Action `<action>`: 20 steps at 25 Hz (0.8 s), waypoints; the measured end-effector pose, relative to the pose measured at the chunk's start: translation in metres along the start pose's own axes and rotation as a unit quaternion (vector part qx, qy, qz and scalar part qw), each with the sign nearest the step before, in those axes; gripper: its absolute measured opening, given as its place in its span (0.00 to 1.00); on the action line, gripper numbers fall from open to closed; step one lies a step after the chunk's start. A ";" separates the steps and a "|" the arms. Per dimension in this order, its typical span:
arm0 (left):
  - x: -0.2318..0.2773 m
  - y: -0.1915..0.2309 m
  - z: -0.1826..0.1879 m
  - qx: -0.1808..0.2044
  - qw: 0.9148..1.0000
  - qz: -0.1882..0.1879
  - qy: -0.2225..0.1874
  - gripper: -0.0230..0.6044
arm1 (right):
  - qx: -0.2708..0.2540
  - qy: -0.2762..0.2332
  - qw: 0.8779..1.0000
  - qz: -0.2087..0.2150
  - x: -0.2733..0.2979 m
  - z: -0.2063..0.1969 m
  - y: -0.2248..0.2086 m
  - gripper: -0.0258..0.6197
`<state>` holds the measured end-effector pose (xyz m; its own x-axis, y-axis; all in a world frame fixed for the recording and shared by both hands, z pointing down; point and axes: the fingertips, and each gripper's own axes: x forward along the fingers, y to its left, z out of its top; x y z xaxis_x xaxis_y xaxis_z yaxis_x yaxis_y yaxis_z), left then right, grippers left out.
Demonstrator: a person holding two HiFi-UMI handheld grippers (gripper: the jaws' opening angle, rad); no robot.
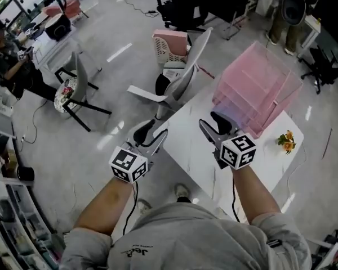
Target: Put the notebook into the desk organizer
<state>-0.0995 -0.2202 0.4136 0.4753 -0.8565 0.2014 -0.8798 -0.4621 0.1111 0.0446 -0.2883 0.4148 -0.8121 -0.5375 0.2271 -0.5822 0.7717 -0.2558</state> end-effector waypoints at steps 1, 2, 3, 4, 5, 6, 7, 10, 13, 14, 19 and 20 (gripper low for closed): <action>-0.024 0.006 0.004 0.001 1.000 0.020 -0.010 0.43 | -0.008 -0.004 1.000 0.020 0.007 0.009 0.017 0.34; -0.048 0.012 0.009 0.000 0.999 0.038 -0.021 0.41 | -0.016 -0.008 0.999 0.039 0.014 0.016 0.035 0.30; -0.072 0.018 0.013 -0.002 0.998 0.057 -0.032 0.38 | -0.024 -0.010 0.998 0.057 0.022 0.022 0.053 0.27; -0.097 0.023 0.016 -0.003 0.996 0.076 -0.043 0.36 | -0.032 -0.012 0.997 0.076 0.029 0.027 0.073 0.23; -0.123 0.029 0.019 -0.004 0.994 0.097 -0.052 0.33 | -0.040 -0.012 0.994 0.097 0.037 0.031 0.093 0.21; -0.148 0.034 0.020 -0.005 0.991 0.117 -0.061 0.31 | -0.047 -0.012 0.992 0.118 0.045 0.033 0.115 0.19; -0.173 0.039 0.021 -0.005 0.988 0.136 -0.069 0.29 | -0.055 -0.012 0.989 0.140 0.052 0.035 0.137 0.18; -0.244 0.053 0.021 -0.002 0.980 0.177 -0.086 0.24 | -0.073 -0.007 0.978 0.193 0.072 0.035 0.206 0.14; -0.311 0.061 0.018 -0.004 0.974 0.206 -0.096 0.21 | -0.084 0.004 0.969 0.232 0.088 0.028 0.272 0.11; -0.333 0.064 0.016 -0.007 0.971 0.216 -0.098 0.20 | -0.087 0.008 0.966 0.244 0.093 0.025 0.293 0.10; -0.431 0.072 -0.002 -0.021 0.959 0.260 -0.107 0.13 | -0.107 0.020 0.946 0.306 0.111 0.009 0.392 0.06; -0.448 0.072 -0.007 -0.025 0.958 0.266 -0.108 0.13 | -0.111 0.021 0.941 0.318 0.113 0.006 0.408 0.04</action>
<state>-0.3755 0.1314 0.3378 -0.0559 -0.9978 0.0360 -0.9936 0.0592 0.0964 -0.2848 -0.0359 0.3301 -0.9890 0.0670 0.1318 0.0468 0.9875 -0.1506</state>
